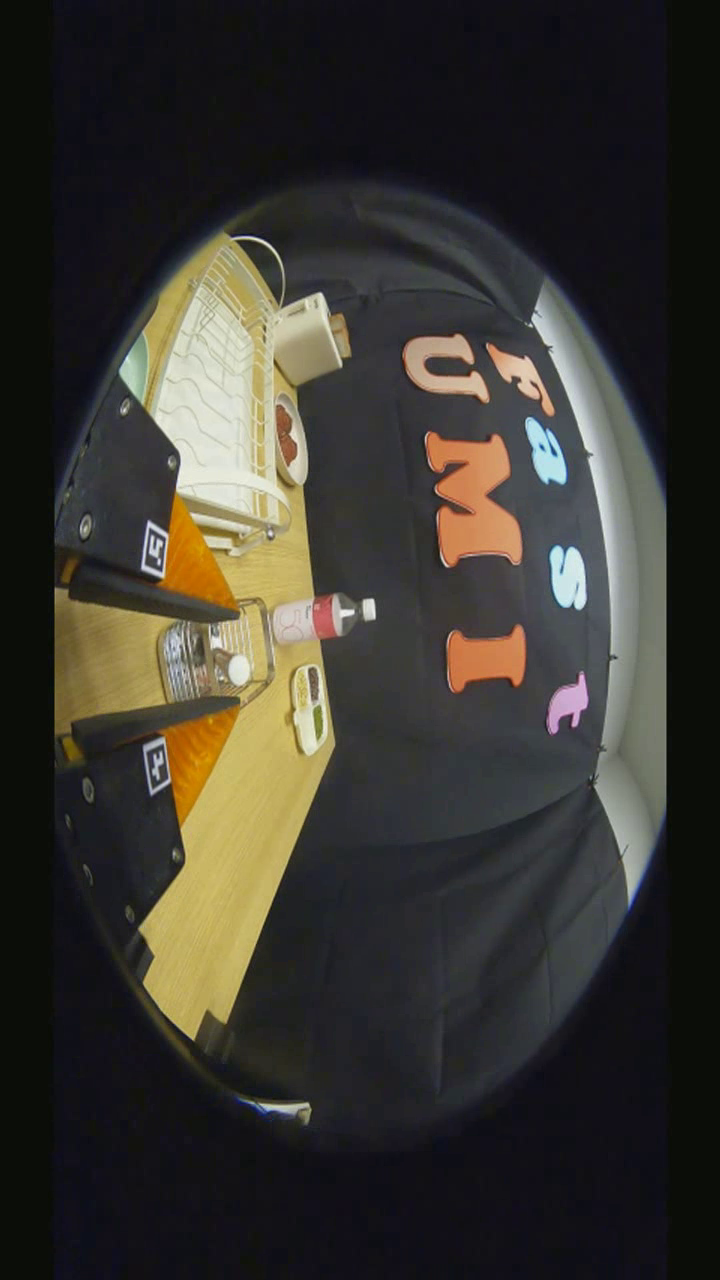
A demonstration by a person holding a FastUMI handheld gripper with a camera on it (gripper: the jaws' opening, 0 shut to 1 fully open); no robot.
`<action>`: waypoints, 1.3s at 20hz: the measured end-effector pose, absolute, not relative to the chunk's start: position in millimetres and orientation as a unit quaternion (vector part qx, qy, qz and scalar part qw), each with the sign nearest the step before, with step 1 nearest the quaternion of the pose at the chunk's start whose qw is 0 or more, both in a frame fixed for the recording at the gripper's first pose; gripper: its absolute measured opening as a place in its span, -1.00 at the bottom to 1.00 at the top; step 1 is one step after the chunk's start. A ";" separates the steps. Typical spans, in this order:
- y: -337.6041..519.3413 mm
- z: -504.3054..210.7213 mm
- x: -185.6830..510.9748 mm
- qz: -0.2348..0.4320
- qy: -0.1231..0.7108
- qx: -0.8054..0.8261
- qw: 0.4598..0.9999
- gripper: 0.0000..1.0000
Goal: Take the plate from the dish rack, then take the spoon from the basket and place it into the plate.
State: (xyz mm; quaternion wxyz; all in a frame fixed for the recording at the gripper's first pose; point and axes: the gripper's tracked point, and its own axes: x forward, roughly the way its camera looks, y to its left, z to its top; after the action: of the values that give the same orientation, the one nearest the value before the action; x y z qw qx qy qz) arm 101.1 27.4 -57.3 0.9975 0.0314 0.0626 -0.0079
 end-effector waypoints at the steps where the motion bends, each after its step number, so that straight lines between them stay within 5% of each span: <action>1: 27.2 -57.1 104.5 -0.012 0.062 0.027 0.998 -0.17; 6: 32.5 -53.7 111.0 -0.004 0.060 0.030 0.998 -0.78; 26: 44.0 63.2 -11.9 0.006 -0.048 0.004 0.999 -0.84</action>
State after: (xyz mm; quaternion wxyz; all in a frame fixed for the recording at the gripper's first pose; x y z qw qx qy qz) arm -11.9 44.0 63.2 0.9988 0.0043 -0.0478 0.0061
